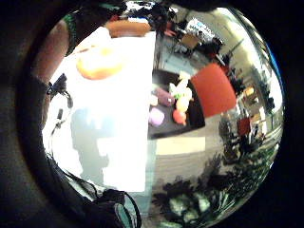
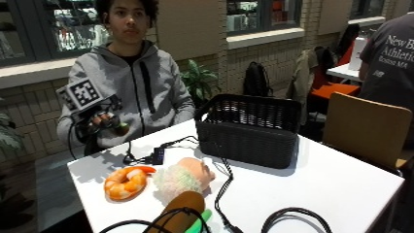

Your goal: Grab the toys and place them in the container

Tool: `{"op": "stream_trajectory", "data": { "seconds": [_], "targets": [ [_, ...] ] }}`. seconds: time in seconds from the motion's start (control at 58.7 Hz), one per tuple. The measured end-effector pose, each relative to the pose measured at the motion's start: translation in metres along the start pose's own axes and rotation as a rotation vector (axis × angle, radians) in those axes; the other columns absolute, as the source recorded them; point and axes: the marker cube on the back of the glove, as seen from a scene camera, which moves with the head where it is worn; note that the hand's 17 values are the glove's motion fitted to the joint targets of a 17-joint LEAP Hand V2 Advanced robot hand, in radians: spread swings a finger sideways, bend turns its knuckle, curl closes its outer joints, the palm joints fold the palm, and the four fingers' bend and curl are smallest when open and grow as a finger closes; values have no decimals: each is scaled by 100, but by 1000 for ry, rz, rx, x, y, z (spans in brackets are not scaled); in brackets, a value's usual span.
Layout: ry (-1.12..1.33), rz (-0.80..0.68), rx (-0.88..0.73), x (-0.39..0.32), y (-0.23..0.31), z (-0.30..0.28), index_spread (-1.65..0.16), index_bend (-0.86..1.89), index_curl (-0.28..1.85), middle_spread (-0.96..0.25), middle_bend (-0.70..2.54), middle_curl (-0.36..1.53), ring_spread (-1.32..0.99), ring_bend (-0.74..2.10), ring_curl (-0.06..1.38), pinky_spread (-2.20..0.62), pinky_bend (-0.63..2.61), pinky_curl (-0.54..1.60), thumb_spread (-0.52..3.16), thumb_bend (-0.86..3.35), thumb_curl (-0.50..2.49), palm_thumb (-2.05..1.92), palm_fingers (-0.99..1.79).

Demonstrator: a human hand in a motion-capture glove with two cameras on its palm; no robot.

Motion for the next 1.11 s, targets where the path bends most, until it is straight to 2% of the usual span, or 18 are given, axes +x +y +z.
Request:
{"op": "stream_trajectory", "data": {
  "seconds": [0.136,0.222,0.358,0.511,0.579,0.682,0.767,0.852,0.886,0.903,0.92,0.972,1.006,1.057,1.108],
  "targets": [
    [47,-265,16,-71,-57,-18,-15,129,64,-1,33,30,-14,17,14,-1,41,29,140,51,35,47,12],
    [51,-446,-35,-114,-89,-18,-15,130,63,-3,36,32,-15,18,15,-1,37,28,138,50,35,48,15],
    [63,-579,-112,-181,-139,-1,-16,130,61,-6,38,35,-17,18,15,-2,34,28,133,46,34,50,18],
    [-9,-633,-176,-244,-192,22,-16,129,59,-9,39,38,-19,19,16,-2,31,29,131,43,34,51,21],
    [46,-639,-156,-259,-211,34,-17,128,58,-9,38,39,-20,18,17,-2,31,30,131,42,33,52,22],
    [185,-912,-131,-263,-230,52,-17,127,57,-10,38,40,-20,18,17,-2,31,30,131,40,33,51,22],
    [169,-825,-160,-270,-240,59,-17,126,56,-10,35,40,-20,19,18,-3,31,31,132,38,32,51,21],
    [82,-586,-285,-281,-240,62,-17,113,54,-4,14,36,-18,24,21,-3,45,36,135,37,32,50,2],
    [92,-576,-318,-278,-240,64,-15,87,48,0,5,32,-16,25,23,-2,61,41,136,33,31,45,-21],
    [100,-578,-325,-275,-240,64,-14,89,50,1,8,32,-15,23,22,-3,61,39,136,34,31,46,-16],
    [109,-585,-325,-271,-240,64,-12,62,41,3,6,31,-14,25,23,-2,71,42,135,29,29,38,-34],
    [162,-704,-302,-251,-242,63,-10,30,35,5,8,29,-12,27,24,-2,78,43,133,23,27,31,-39],
    [171,-743,-294,-239,-240,61,-9,22,32,6,7,27,-11,26,24,-2,78,44,133,21,27,29,-36],
    [95,-588,-308,-231,-234,56,-10,14,29,7,7,25,-10,23,25,-2,77,44,131,17,27,25,-32],
    [54,-527,-321,-213,-227,50,-11,13,27,8,6,23,-9,23,25,-2,76,44,131,15,27,24,-28]
  ]
}}
